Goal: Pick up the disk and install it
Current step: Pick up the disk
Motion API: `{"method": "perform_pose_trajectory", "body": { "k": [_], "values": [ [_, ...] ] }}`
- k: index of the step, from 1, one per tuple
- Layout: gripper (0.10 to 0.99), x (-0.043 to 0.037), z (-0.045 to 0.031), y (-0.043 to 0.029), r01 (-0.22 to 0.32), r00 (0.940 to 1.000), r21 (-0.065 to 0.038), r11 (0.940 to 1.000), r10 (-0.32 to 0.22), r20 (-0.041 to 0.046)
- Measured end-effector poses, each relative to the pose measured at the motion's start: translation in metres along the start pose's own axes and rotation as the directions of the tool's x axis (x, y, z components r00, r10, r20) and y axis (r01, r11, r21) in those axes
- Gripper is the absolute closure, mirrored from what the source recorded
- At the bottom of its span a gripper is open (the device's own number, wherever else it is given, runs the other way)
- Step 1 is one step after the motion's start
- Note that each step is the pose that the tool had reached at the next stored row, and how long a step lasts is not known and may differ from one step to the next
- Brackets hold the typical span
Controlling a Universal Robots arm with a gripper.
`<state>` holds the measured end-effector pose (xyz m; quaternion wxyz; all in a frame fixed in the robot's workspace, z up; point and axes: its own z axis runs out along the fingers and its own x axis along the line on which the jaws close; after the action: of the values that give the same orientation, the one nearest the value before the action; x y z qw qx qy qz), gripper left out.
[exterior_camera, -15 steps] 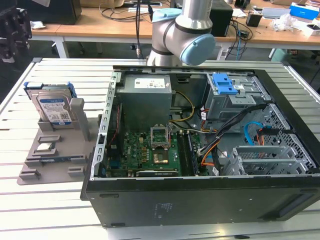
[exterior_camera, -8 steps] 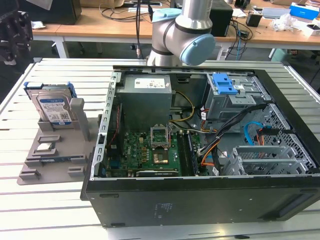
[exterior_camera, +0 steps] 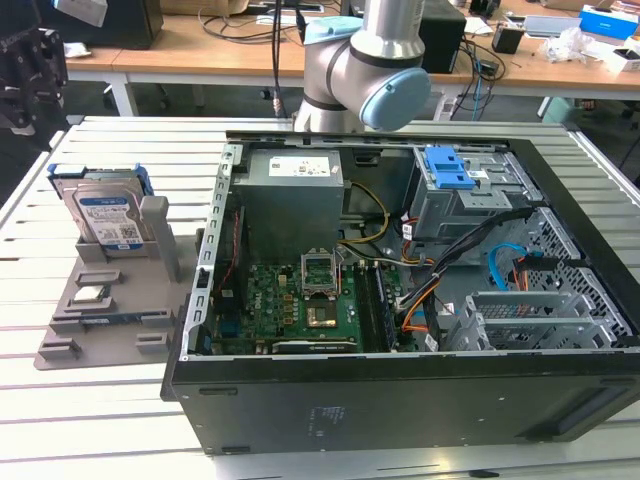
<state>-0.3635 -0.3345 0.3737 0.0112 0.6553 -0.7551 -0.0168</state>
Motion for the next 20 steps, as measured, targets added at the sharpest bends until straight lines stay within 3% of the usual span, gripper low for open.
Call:
{"method": "perform_pose_trajectory", "body": {
  "k": [7, 13, 20],
  "values": [
    [0.604, 0.0019, 0.0059, -0.0006, 0.011, 0.9999, 0.0, 0.9999, -0.011, -0.0016],
    [0.604, 0.011, 0.0072, -0.002, 0.012, 0.9999, 0.0, 0.9999, -0.012, -0.0016],
    [0.604, 0.0109, 0.0122, -0.0115, 0.016, 0.9999, 0.0, 0.9999, -0.016, -0.0026]
  ]
}}
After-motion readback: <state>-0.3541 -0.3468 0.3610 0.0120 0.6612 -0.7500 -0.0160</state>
